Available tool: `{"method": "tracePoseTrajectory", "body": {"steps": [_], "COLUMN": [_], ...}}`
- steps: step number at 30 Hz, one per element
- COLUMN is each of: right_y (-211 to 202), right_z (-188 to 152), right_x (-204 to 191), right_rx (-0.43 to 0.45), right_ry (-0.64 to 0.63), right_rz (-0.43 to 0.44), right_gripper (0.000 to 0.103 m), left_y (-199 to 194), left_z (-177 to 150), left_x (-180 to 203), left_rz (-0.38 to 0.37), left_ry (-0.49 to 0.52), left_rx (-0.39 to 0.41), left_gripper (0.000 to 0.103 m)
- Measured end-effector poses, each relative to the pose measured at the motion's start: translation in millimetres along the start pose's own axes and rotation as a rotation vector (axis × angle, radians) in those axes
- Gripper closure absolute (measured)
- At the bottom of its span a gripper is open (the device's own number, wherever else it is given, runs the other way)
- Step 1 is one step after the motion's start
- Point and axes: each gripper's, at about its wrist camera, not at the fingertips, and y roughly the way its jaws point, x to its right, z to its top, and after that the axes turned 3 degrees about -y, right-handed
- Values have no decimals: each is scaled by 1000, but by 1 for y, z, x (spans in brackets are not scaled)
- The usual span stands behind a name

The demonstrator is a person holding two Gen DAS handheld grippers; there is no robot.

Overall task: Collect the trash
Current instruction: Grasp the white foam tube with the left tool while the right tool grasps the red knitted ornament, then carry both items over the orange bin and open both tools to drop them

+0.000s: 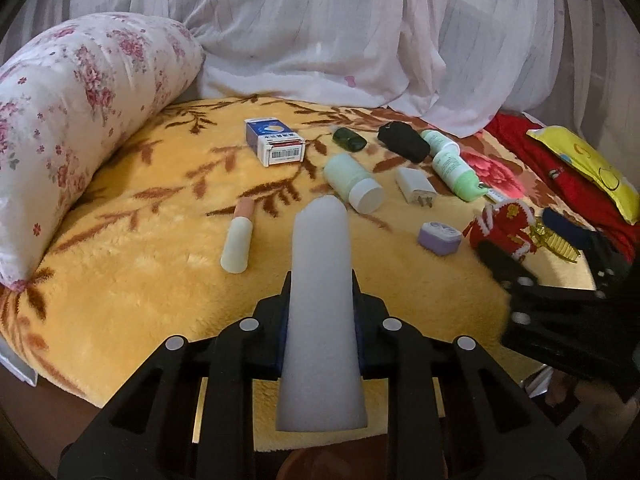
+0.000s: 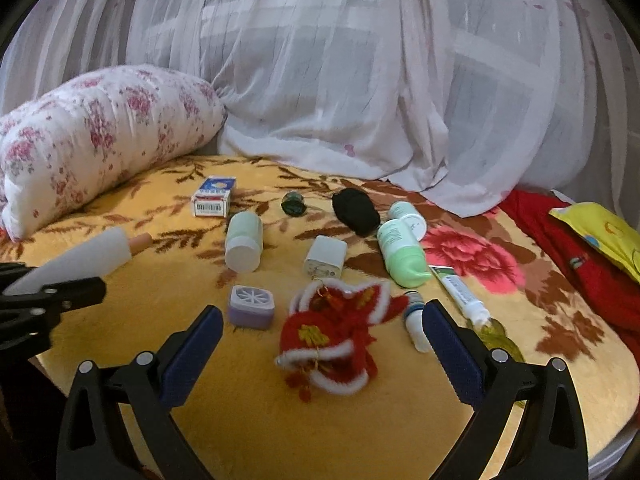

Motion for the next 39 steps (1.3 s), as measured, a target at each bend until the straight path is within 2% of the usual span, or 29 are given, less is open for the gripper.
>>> {"method": "tracePoseTrajectory", "body": {"steps": [2,3,4,5,9,15,22,30,35,37,38,39], "right_y": [11,16,22,29,26,-4,-63,-105,-115,-117,-118,-118], "right_z": [-1,-2,-3,-5,-6,-2,-5,-44,-71,-76,-77,-78], "right_x": [-1,-1,1,3,11,12,2,-38,-54,-57,-58,-58], "right_rx": [-26,-43,-66,-104,-109,-96,-136,-339,-430,-458,-464,-463], "right_ry": [-7,-7,-3,10,62,60,59,14,-16,-29,-33,-38], "right_rz": [3,9,20,42,61,80,210,438,491,510,513,509], "right_gripper": [16,31,54,64,71,72,72,72,71,63,60,51], "left_y": [-2,-2,-2,-2,-3,-17,-51,-77,-87,-89,-89,-90], "left_z": [-1,-2,-2,-2,-6,-16,-40,-82,-100,-103,-104,-103], "left_x": [1,2,2,3,8,20,27,26,27,28,27,25], "left_rz": [-5,-7,-12,-16,-32,-66,-107,-168,-193,-198,-194,-179], "left_ry": [5,7,7,7,15,40,59,86,115,113,105,92], "left_rx": [5,5,2,-1,-11,-35,-128,-315,-367,-388,-398,-398], "left_gripper": [80,80,80,80,80,80,80,80,78,72,55,38]}}
